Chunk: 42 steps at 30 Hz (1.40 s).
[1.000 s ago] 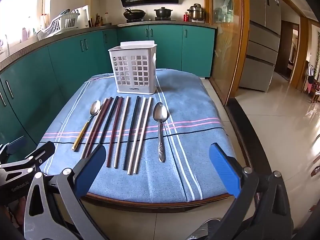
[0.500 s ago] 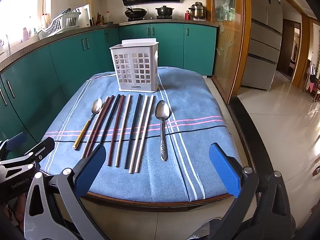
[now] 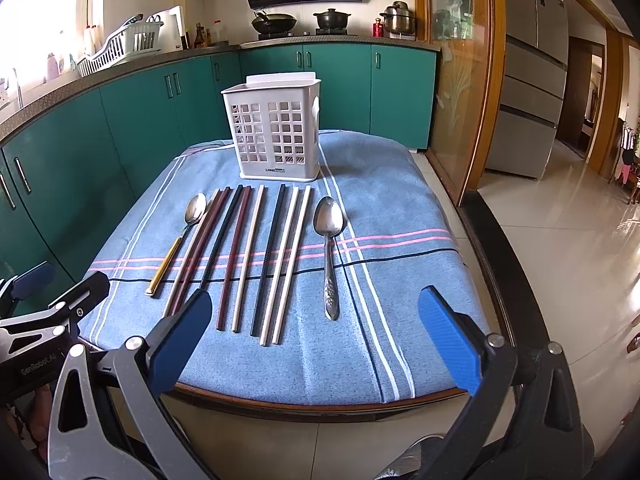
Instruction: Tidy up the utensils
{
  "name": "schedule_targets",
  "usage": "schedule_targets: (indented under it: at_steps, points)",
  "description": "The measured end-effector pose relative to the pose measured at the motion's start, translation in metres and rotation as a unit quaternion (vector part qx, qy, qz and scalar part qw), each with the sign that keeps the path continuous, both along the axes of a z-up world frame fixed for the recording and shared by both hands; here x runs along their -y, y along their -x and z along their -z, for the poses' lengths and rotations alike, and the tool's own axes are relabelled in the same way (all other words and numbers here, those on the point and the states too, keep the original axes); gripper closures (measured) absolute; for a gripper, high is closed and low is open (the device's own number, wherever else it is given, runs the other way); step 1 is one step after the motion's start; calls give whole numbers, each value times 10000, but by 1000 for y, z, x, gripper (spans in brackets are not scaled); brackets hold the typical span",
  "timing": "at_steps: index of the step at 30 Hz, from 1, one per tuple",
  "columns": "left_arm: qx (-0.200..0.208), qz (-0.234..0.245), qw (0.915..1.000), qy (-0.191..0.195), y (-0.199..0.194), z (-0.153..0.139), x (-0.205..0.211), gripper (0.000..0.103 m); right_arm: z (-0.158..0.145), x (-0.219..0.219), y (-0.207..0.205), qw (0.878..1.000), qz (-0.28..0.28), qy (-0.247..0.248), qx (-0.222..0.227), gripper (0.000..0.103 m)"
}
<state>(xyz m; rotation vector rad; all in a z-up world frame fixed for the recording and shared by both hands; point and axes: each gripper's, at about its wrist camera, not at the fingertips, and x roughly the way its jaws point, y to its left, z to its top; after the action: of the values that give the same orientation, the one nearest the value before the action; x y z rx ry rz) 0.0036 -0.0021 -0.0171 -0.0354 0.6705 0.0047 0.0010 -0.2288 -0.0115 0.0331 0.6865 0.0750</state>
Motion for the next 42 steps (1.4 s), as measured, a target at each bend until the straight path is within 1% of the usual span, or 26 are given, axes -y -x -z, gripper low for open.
schedule_targets:
  at_steps: [32, 34, 36, 38, 39, 40, 42]
  points:
    - [5, 60, 10000, -74, -1, 4, 3, 3, 0, 0, 0, 10000, -64, -57, 45, 3]
    - [78, 95, 9998, -167, 0, 3, 5, 3, -2, 2, 2, 9998, -53, -82, 162, 3]
    - [193, 138, 9993, -280, 1, 3, 9, 3, -7, 3, 7, 9992, 6, -32, 394, 3]
    - [373, 282, 9983, -344, 3, 1, 12, 3, -11, 5, 13, 9976, 45, 12, 688, 3]
    - [433, 390, 9978, -328, 4, 1, 13, 3, -12, 7, 14, 9973, 2, -43, 739, 3]
    - [462, 457, 9975, -279, 4, 0, 13, 3, -13, 9, 12, 9976, -74, -154, 672, 3]
    - [426, 443, 9980, -145, 4, 0, 9, 3, -10, 15, 5, 9978, -265, -467, 391, 3]
